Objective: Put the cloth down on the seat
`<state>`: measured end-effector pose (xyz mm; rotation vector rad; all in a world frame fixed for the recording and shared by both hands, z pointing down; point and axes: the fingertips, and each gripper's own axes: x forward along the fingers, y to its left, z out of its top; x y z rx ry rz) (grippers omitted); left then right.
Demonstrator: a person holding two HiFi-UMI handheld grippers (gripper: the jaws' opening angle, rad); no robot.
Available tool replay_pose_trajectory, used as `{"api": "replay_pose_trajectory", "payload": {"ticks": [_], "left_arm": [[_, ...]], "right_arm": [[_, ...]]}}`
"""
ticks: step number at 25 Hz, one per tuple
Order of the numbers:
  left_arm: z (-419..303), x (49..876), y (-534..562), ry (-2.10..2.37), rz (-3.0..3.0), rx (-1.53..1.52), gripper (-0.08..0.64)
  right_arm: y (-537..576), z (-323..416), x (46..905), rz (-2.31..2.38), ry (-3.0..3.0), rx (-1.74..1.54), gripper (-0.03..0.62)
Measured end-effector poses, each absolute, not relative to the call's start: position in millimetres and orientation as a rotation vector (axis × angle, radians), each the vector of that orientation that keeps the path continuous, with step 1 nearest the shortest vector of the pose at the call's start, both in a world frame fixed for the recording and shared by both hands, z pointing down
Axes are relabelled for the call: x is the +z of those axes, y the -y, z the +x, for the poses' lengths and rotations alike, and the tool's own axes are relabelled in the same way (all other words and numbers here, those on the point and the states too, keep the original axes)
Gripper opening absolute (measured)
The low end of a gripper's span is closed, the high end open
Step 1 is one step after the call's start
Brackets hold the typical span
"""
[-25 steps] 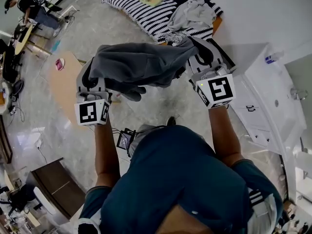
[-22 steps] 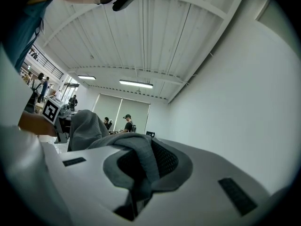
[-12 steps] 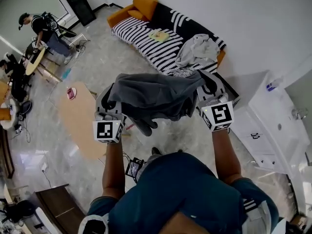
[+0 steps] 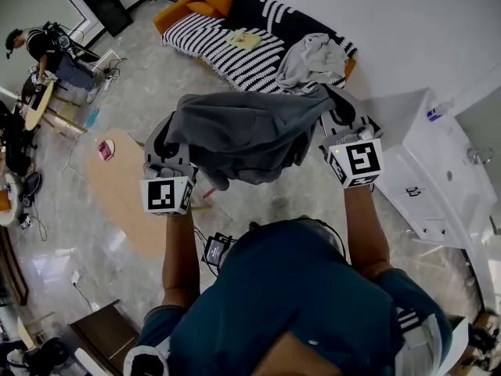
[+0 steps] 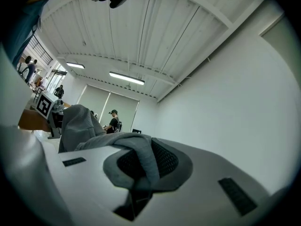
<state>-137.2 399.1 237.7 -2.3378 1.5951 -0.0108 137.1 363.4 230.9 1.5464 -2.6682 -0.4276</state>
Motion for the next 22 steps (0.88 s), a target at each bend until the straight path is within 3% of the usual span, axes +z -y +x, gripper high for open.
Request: {"api": "replay_pose_trajectory", "payload": {"ticks": [22], "left_arm": [[-100,265,-317,-1.712,-2.335,-0.035,0.061]], "right_arm": [[-268,157,245,1.434,2.746,-0.375,0.032]]}}
